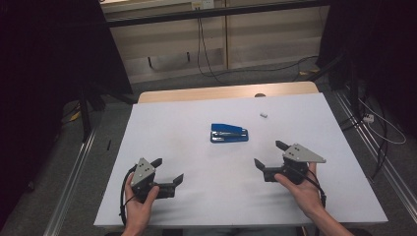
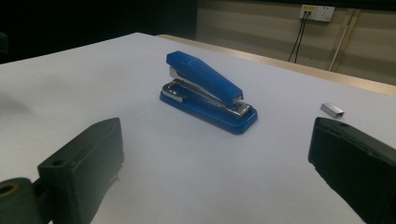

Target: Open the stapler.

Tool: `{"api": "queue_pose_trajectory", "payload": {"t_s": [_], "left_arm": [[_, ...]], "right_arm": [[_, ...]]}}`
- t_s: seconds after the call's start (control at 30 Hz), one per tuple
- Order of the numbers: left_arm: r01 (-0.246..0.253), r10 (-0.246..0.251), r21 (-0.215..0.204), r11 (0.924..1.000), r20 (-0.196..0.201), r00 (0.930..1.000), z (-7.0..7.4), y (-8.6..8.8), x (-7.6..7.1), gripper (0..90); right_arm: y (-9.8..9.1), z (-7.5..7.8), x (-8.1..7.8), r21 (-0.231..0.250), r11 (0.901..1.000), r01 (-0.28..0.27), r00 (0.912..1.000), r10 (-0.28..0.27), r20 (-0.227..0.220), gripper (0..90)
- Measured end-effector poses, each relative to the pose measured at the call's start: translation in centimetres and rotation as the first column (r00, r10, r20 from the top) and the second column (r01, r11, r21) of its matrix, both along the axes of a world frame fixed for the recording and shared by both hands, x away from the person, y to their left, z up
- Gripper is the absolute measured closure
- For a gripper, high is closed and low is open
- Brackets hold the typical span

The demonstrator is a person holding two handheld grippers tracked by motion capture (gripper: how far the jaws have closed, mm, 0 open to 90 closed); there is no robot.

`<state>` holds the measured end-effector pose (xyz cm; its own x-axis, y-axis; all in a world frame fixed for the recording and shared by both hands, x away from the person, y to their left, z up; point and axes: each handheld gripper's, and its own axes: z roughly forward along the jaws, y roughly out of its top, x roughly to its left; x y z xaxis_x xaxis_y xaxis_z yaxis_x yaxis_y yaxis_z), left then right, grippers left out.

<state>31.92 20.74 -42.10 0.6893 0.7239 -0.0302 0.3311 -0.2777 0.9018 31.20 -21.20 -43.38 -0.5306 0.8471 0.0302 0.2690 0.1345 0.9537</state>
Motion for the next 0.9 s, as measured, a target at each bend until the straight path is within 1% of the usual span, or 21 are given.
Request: {"api": "queue_pose_trajectory", "payload": {"t_s": [0.03,0.07,0.1,0.13,0.23,0.27,0.3,0.37,0.4,0.5,0.53,0.57,0.6,0.63,0.67,0.77,0.83,0.87,0.9], "left_arm": [[0.000,0.000,0.000,1.0000,0.000,1.0000,0.0,0.0,0.0,5.9],[-0.007,0.007,0.015,0.9999,0.005,1.0000,0.0,-0.2,0.1,5.9],[-0.009,0.009,0.012,0.9999,0.006,0.9999,0.0,-0.3,0.1,5.9],[0.000,0.000,0.012,0.9999,0.003,1.0000,0.1,-0.3,0.2,5.9],[0.017,-0.017,0.010,0.9998,-0.001,0.9999,0.1,-0.7,0.4,5.6],[0.030,-0.030,0.019,0.9994,-0.001,0.9996,0.1,-0.7,0.5,5.6],[0.028,-0.028,0.007,0.9996,-0.010,0.9996,0.2,-0.9,0.6,5.6],[0.033,-0.033,0.007,0.9994,-0.014,0.9994,0.2,-1.0,0.7,5.3],[0.037,-0.037,0.014,0.9992,-0.008,0.9993,0.2,-1.3,0.9,4.9],[0.038,-0.038,0.017,0.9991,-0.010,0.9992,0.2,-1.6,1.1,4.8],[0.036,-0.036,0.013,0.9993,-0.009,0.9993,0.2,-1.8,1.4,4.8],[0.036,-0.036,0.013,0.9993,-0.009,0.9993,0.2,-1.8,1.4,4.9],[0.029,-0.029,0.023,0.9993,-0.006,0.9996,0.2,-1.9,1.7,5.7],[0.029,-0.029,0.023,0.9993,-0.006,0.9996,0.2,-1.9,1.7,6.5],[0.021,-0.021,0.007,0.9998,-0.018,0.9996,0.1,-2.0,2.0,6.6],[0.024,-0.024,0.004,0.9997,-0.018,0.9996,0.0,-2.2,2.3,6.7],[0.019,-0.019,0.010,0.9998,-0.018,0.9996,0.0,-2.5,2.5,6.7],[0.026,-0.026,0.000,0.9997,-0.023,0.9994,0.0,-2.9,2.9,6.7],[0.026,-0.026,0.000,0.9997,-0.023,0.9994,0.0,-2.9,2.9,6.7]], "right_arm": [[0.2,-0.1,0.1,-0.004,1.0000,-0.007,1.0000,0.007,0.001,3.1],[0.4,-0.1,0.2,-0.008,0.9998,-0.017,0.9999,0.017,0.000,3.0],[0.5,-0.2,0.3,-0.009,0.9996,-0.025,0.9997,0.025,-0.004,2.9],[0.6,-0.2,0.3,-0.009,0.9995,-0.029,0.9996,0.029,-0.004,2.9],[0.8,-0.1,0.5,-0.008,0.9994,-0.033,0.9995,0.033,-0.002,2.7],[0.8,-0.1,0.6,-0.007,0.9995,-0.031,0.9995,0.031,-0.004,2.6],[0.8,-0.1,0.7,-0.010,0.9995,-0.031,0.9995,0.031,-0.001,2.6],[0.9,-0.1,0.8,-0.015,0.9994,-0.031,0.9995,0.030,-0.004,2.6],[1.0,-0.1,1.0,-0.026,0.9993,-0.028,0.9996,0.028,-0.009,2.7],[1.2,-0.2,1.2,-0.024,0.9990,-0.038,0.9992,0.038,-0.016,4.0],[1.4,-0.2,1.4,-0.029,0.9984,-0.048,0.9989,0.048,0.000,6.5],[1.4,-0.2,1.4,-0.029,0.9984,-0.048,0.9989,0.048,0.000,6.5],[1.7,-0.1,1.6,-0.035,0.9979,-0.055,0.9983,0.056,0.018,7.9],[1.7,-0.1,1.6,-0.035,0.9979,-0.055,0.9983,0.056,0.018,7.9],[2.1,0.0,1.8,-0.028,0.9977,-0.063,0.9979,0.063,0.015,8.6],[2.4,0.1,2.0,-0.025,0.9972,-0.071,0.9972,0.071,0.021,8.6],[2.7,0.1,2.2,-0.030,0.9968,-0.075,0.9969,0.075,0.023,9.9],[2.9,0.0,2.4,-0.026,0.9965,-0.079,0.9967,0.080,0.014,11.4],[3.0,-0.1,2.6,-0.024,0.9962,-0.084,0.9964,0.084,0.009,12.9]]}}
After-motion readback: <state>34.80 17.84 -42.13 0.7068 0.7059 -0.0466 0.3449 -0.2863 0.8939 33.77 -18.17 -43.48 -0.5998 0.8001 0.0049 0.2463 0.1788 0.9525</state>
